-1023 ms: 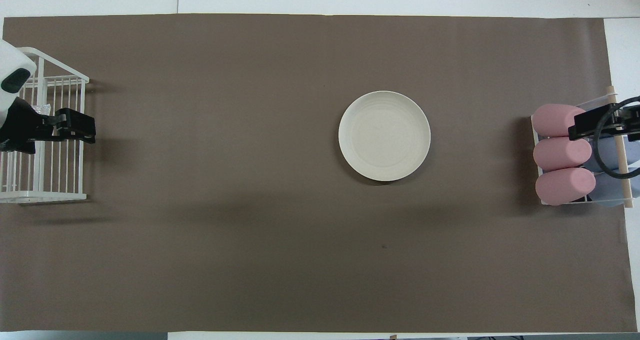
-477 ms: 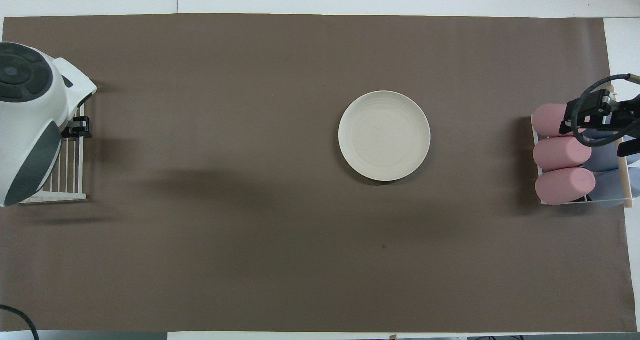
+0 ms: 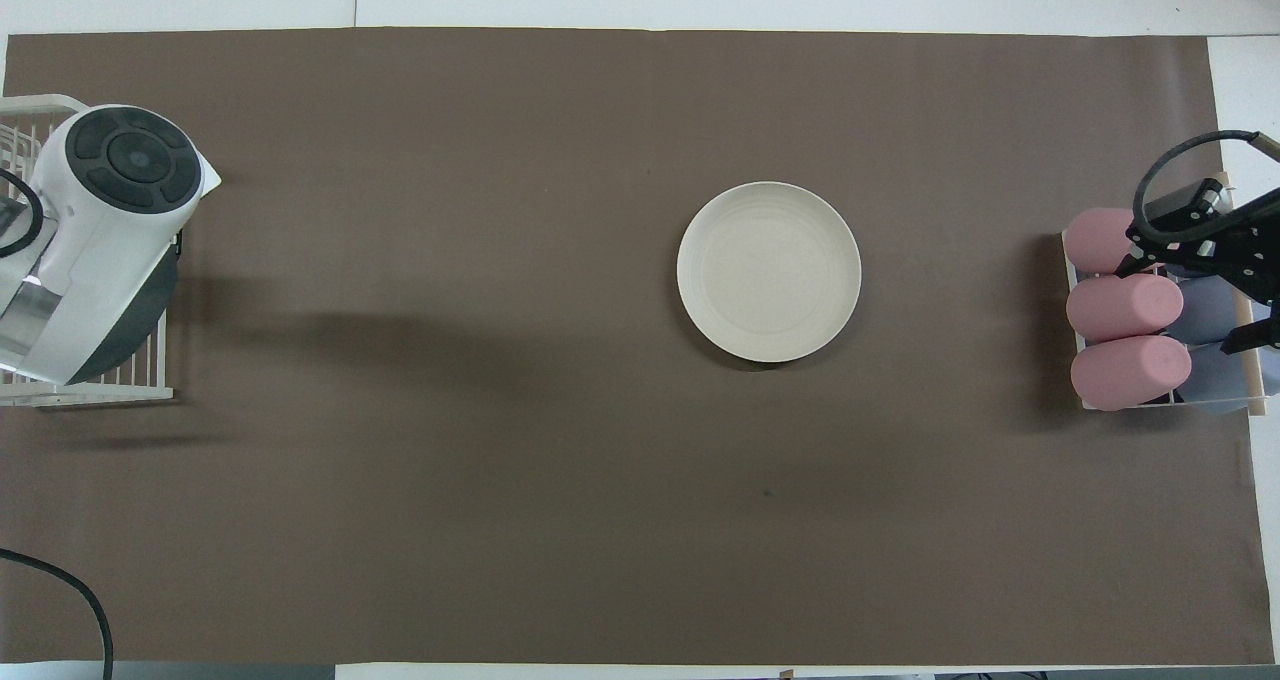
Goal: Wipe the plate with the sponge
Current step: 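Reach the left gripper into the wire basket and grasp the mesh sponge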
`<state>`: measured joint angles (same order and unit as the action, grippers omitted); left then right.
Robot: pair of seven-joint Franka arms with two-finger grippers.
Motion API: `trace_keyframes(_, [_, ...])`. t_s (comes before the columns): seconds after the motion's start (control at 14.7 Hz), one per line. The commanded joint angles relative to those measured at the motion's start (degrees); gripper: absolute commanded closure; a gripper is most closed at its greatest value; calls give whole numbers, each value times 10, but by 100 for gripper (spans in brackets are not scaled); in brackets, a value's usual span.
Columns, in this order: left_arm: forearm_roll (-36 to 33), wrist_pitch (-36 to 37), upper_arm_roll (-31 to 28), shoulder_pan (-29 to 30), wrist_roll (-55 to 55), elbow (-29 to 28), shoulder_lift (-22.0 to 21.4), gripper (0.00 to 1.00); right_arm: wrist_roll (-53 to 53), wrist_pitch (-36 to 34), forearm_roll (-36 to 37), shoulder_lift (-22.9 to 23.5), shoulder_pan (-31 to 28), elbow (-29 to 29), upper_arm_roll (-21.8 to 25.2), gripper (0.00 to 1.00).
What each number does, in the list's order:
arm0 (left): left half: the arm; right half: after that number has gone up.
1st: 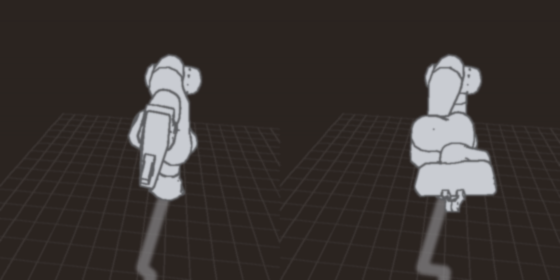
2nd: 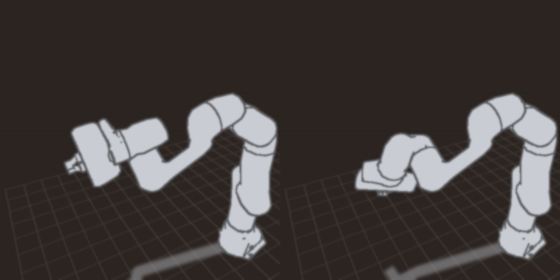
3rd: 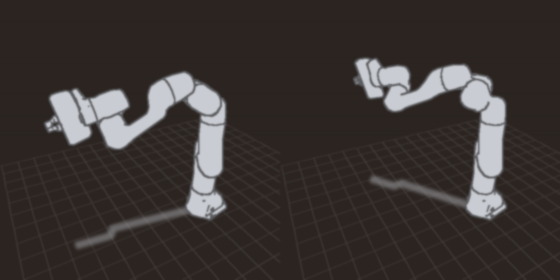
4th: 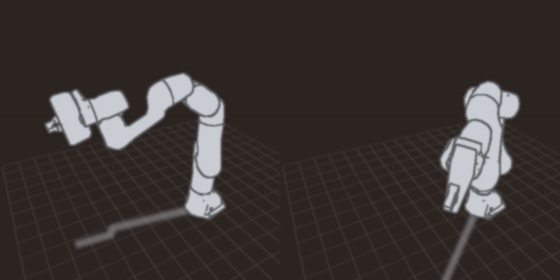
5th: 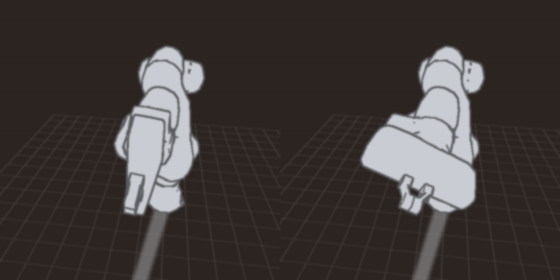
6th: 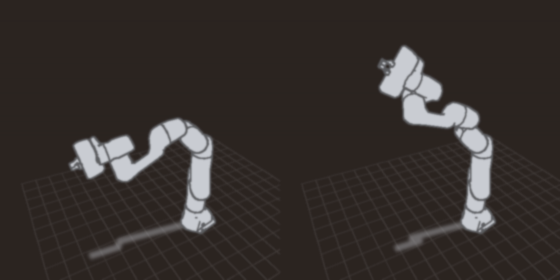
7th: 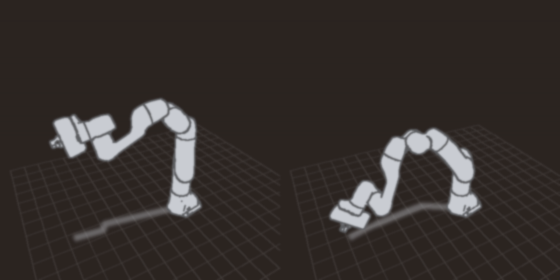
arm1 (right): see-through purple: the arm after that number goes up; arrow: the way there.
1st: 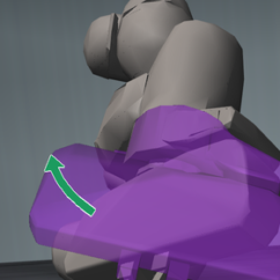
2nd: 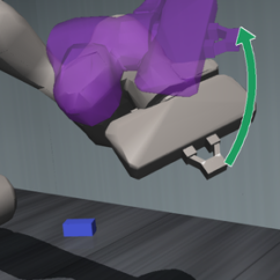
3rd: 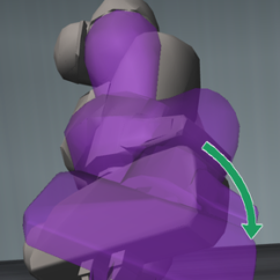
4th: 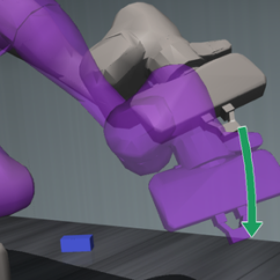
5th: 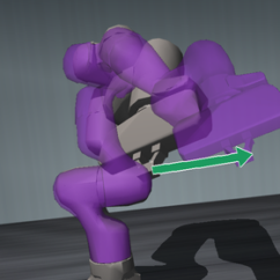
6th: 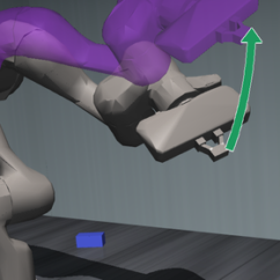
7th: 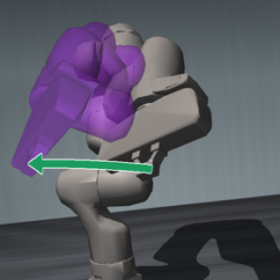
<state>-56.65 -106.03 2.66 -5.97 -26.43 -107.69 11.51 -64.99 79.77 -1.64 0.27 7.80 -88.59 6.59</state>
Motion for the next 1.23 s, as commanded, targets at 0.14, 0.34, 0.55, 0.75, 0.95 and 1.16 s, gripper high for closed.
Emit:
trace_keyframes(0.14, [-21,-14,0,12,-39,-8,13,7,-154,-7,-18,-18,11,-18,-3,0])
trace_keyframes(0.34, [-21,-14,1,12,-37,-5,14,45,-165,-12,-18,-19,19,-19,-4,0])
trace_keyframes(0.55, [-21,-16,1,18,-36,-2,15,100,-152,-20,-17,-19,20,-20,-4,0])
trace_keyframes(0.75, [-21,-27,2,18,-35,-1,16,100,-143,-19,-17,-19,19,-20,-4,0])
trace_keyframes(0.95, [-20,-35,2,18,-34,4,17,100,-148,-21,-18,-19,20,-19,-4,0])
trace_keyframes(1.16, [29,-11,2,11,-19,47,17,100,-159,-23,-18,-20,33,-20,-4,0])
